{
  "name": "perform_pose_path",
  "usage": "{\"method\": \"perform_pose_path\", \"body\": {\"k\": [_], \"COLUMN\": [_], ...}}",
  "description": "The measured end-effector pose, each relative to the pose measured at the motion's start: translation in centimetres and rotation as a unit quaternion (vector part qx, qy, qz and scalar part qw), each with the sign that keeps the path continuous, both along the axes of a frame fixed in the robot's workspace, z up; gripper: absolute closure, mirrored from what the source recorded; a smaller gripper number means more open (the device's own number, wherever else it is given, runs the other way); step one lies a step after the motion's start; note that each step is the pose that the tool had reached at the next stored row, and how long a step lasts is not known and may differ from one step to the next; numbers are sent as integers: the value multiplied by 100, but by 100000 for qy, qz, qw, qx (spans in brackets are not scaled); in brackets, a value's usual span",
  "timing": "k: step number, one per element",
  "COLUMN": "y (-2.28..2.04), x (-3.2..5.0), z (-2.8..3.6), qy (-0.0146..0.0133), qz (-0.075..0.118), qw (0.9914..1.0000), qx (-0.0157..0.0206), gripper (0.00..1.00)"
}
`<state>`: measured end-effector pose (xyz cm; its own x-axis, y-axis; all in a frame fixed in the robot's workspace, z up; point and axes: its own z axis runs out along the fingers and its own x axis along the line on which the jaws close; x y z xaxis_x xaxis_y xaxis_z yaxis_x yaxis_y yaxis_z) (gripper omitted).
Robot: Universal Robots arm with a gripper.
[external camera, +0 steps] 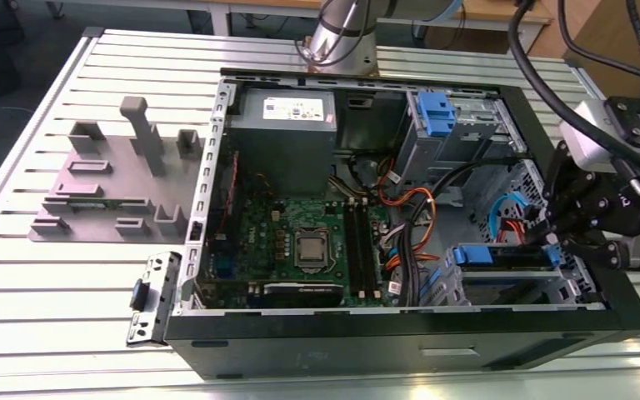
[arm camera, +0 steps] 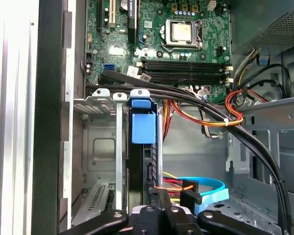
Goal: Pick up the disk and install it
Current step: 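Insert the first disk wire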
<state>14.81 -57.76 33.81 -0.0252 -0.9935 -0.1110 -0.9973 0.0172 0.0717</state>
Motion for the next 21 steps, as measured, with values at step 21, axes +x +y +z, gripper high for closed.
{"method": "perform_pose_path", "body": {"k": [21], "y": [0], "x": [147], "z": [242], "qy": [234], "qz": [-3], "qw": [100000], "qx": [65], "gripper": [90]}}
